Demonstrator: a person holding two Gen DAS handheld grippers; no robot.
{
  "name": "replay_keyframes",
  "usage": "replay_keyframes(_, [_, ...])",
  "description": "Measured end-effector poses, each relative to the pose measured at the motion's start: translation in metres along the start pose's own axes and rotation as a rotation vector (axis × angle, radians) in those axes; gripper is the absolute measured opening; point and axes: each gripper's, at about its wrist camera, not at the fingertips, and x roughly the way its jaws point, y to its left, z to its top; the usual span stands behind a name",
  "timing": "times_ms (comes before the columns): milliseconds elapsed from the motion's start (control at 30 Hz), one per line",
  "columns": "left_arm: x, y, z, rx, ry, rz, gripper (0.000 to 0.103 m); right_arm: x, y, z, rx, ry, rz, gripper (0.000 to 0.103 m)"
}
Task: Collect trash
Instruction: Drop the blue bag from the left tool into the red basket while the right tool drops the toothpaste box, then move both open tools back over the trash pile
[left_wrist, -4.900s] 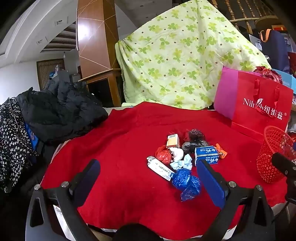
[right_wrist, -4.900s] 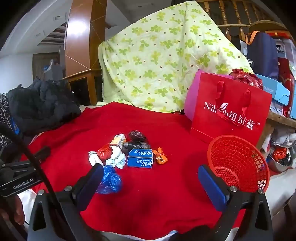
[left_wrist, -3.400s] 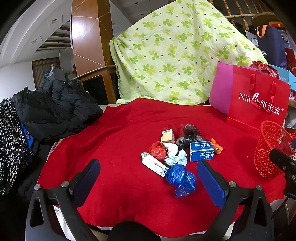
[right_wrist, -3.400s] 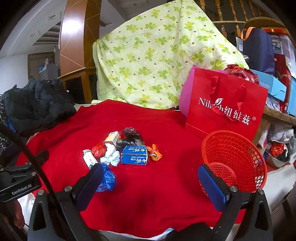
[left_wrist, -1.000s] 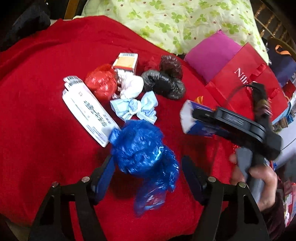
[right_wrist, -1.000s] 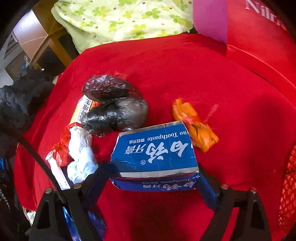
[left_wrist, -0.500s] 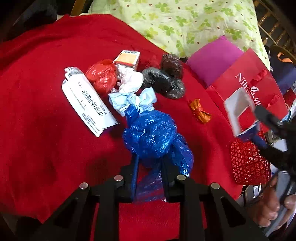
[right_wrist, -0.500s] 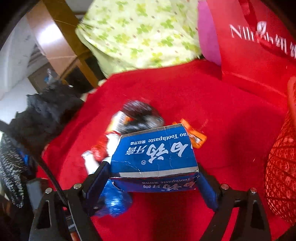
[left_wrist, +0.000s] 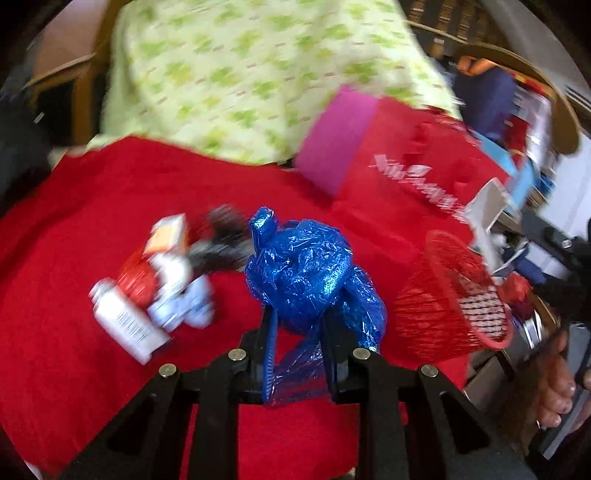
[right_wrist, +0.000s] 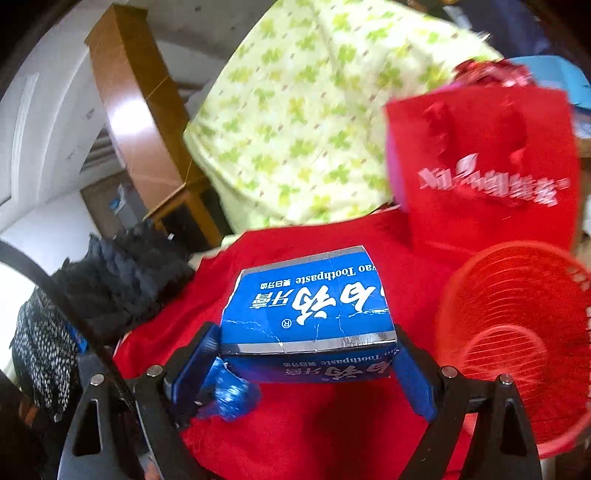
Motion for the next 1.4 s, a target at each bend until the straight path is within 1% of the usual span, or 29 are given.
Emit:
replay_keyframes(67, [0.004, -0.027, 0.012, 0.058, -0.007, -0.031, 0.024, -0.02, -0.02, 0.006, 0.024, -0.034, -0.038, 0.091])
replay_keyframes(133, [0.006, -0.057, 0.023, 0.109, -0.007, -0.079, 0.024, -0.038, -0.046, 0.01, 0.057, -0.059, -0.082, 0.092])
replay_keyframes(233, [0.018, -0.094, 0.038, 0.153, -0.003, -0.137, 0.024, -0.059, -0.081, 0.012, 0.122, -0.084, -0.135, 0.092])
replay_keyframes(333, [0.031, -0.129, 0.048, 0.2, 0.004, -0.161, 0.024, -0.077, -0.115, 0.01, 0.193, -0.103, -0.178, 0.092])
replay_keyframes(433, [0.05, -0.157, 0.052, 0.233, 0.036, -0.192, 0.024, -0.092, -0.15, 0.007, 0.277, -0.112, -0.197, 0.092])
replay_keyframes(533, [0.073, -0.176, 0.054, 0.247, 0.074, -0.193, 0.025, -0.093, -0.172, 0.005, 0.342, -0.105, -0.188, 0.092])
replay_keyframes(633, [0.095, -0.185, 0.052, 0.247, 0.117, -0.184, 0.027, -0.088, -0.191, -0.001, 0.396, -0.078, -0.174, 0.092])
replay_keyframes(667, [0.1, -0.187, 0.051, 0.253, 0.127, -0.177, 0.03, -0.087, -0.196, -0.004, 0.406, -0.066, -0.176, 0.093])
replay_keyframes(733, [0.107, -0.192, 0.048, 0.277, 0.136, -0.15, 0.047, -0.079, -0.205, -0.006, 0.432, -0.037, -0.172, 0.093])
replay_keyframes(767, [0.108, -0.194, 0.046, 0.288, 0.13, -0.136, 0.063, -0.075, -0.208, -0.008, 0.443, -0.027, -0.172, 0.093])
replay_keyframes(800, [0.108, -0.194, 0.045, 0.295, 0.118, -0.131, 0.066, -0.073, -0.209, -0.009, 0.448, -0.021, -0.171, 0.093])
replay_keyframes(867, [0.103, -0.193, 0.042, 0.318, 0.102, -0.123, 0.066, -0.068, -0.213, -0.011, 0.463, -0.008, -0.167, 0.093])
replay_keyframes(967, [0.089, -0.183, 0.039, 0.319, 0.076, -0.109, 0.066, -0.067, -0.21, -0.012, 0.46, -0.012, -0.173, 0.093])
replay_keyframes(1067, [0.073, -0.16, 0.033, 0.298, 0.053, -0.074, 0.066, -0.07, -0.2, -0.01, 0.434, -0.046, -0.167, 0.093])
replay_keyframes(1100, [0.067, -0.149, 0.029, 0.285, 0.048, -0.059, 0.066, -0.073, -0.192, -0.009, 0.412, -0.076, -0.155, 0.093])
replay_keyframes(1200, [0.048, -0.108, 0.016, 0.225, 0.04, 0.006, 0.066, -0.079, -0.164, -0.003, 0.33, -0.144, -0.122, 0.093])
replay_keyframes(1233, [0.04, -0.088, 0.011, 0.192, 0.036, 0.035, 0.066, -0.081, -0.147, 0.0, 0.277, -0.177, -0.096, 0.093])
replay_keyframes(1267, [0.033, -0.071, 0.007, 0.163, 0.033, 0.059, 0.066, -0.081, -0.139, 0.001, 0.252, -0.192, -0.078, 0.093])
replay_keyframes(1367, [0.012, -0.01, -0.004, 0.06, 0.023, 0.164, 0.066, -0.079, -0.093, 0.006, 0.135, -0.249, 0.037, 0.093])
replay_keyframes(1400, [0.005, 0.01, -0.007, 0.022, 0.019, 0.196, 0.066, -0.077, -0.084, 0.006, 0.111, -0.253, 0.058, 0.094])
